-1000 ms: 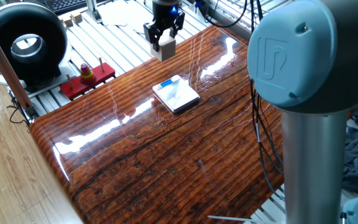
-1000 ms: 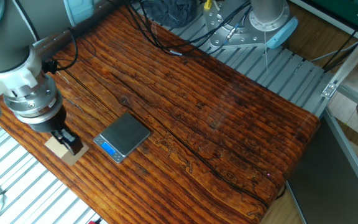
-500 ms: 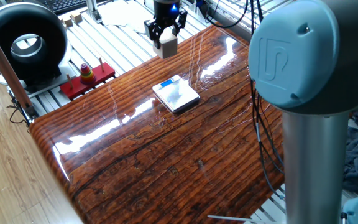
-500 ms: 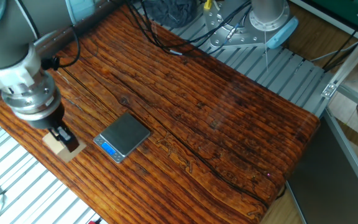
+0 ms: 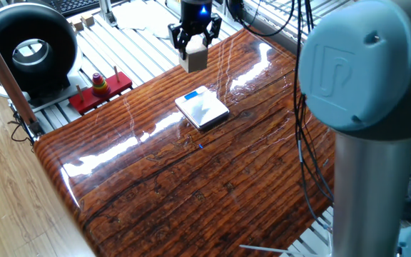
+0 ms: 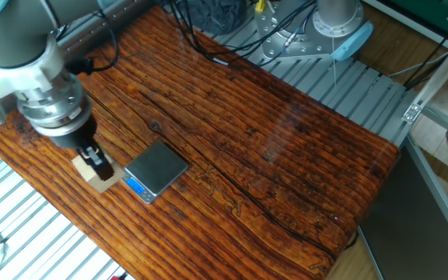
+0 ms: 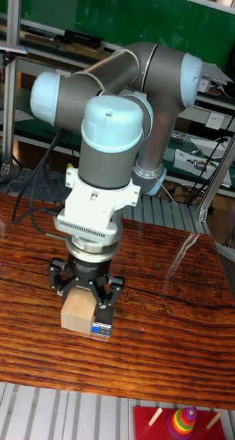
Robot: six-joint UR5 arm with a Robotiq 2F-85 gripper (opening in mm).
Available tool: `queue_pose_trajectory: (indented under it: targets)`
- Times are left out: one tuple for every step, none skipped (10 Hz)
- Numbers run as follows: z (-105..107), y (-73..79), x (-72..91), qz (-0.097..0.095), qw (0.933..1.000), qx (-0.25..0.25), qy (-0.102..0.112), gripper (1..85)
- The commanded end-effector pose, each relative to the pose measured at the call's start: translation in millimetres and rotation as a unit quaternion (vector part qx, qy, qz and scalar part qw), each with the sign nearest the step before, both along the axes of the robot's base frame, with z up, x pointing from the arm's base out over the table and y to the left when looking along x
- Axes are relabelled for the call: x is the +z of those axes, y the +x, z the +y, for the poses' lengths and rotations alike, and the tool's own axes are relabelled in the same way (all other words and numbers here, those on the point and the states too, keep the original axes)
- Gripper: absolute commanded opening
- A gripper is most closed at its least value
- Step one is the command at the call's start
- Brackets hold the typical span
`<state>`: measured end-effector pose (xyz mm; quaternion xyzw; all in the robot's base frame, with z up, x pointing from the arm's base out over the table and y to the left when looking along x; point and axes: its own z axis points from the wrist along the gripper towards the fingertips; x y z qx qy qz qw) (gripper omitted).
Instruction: Place the block on the scale
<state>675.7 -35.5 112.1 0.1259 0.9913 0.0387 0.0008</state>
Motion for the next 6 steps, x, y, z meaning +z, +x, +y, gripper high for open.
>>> queue_pose_trajectory:
  targets:
    - [10.2, -13.0, -0.8, -0.010, 0.9997, -0.012, 0.018, 1.0]
    - [8.7, -17.7, -4.1, -0.011, 0.9998, -0.010, 0.015, 1.0]
    - [9.5, -21.5, -7.5, -0.013, 0.9997, -0.015, 0.012, 1.0]
    - [13.0, -24.8, -11.0, -0.016, 0.9995, -0.024, 0.012, 1.0]
    - [12.3, -29.0, -15.5, -0.020, 0.9995, -0.024, 0.003, 1.0]
    - [16.5, -29.6, -18.6, -0.028, 0.9992, -0.026, 0.008, 1.0]
